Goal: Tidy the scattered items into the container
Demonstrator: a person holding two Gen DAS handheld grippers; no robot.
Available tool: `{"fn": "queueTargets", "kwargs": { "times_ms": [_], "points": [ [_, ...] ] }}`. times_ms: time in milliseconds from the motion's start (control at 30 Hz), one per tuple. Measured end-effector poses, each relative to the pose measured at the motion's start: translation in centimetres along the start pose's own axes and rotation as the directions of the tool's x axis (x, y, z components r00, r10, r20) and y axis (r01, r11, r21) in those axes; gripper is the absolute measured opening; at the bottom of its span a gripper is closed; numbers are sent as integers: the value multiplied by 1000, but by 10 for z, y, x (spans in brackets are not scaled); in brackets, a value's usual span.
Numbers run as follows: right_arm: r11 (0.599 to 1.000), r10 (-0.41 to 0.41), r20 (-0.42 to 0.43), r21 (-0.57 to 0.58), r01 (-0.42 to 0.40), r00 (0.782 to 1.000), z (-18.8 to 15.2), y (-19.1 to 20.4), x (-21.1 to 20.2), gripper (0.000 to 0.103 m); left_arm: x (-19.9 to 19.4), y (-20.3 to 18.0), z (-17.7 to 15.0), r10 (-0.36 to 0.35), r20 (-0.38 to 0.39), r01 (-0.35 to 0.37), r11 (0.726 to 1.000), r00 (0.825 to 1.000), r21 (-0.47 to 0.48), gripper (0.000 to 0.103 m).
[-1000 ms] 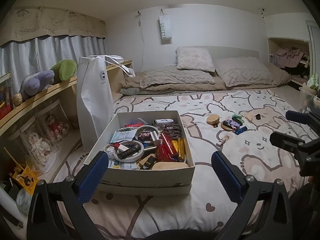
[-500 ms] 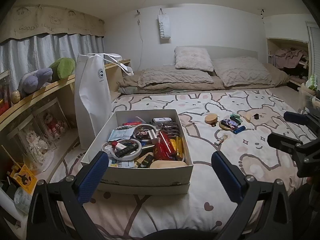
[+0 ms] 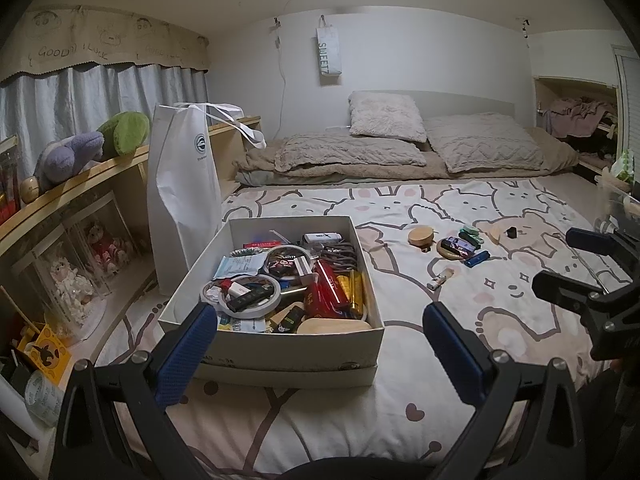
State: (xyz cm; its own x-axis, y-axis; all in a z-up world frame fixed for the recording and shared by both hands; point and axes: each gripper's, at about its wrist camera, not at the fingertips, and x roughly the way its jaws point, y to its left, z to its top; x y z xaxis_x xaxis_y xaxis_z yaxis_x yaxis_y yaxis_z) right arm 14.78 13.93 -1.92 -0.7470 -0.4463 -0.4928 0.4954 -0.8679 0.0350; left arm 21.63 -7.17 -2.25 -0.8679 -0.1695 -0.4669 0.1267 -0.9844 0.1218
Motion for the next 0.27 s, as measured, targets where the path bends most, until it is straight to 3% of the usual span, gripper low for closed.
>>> {"fn": "queueTargets", "kwargs": {
  "times_ms": [267],
  "points": [
    [1000, 0, -1, 2, 0, 1000, -1, 0, 0, 103, 0, 1, -1, 14, 7, -14, 1000, 1000, 2, 103]
  ]
}}
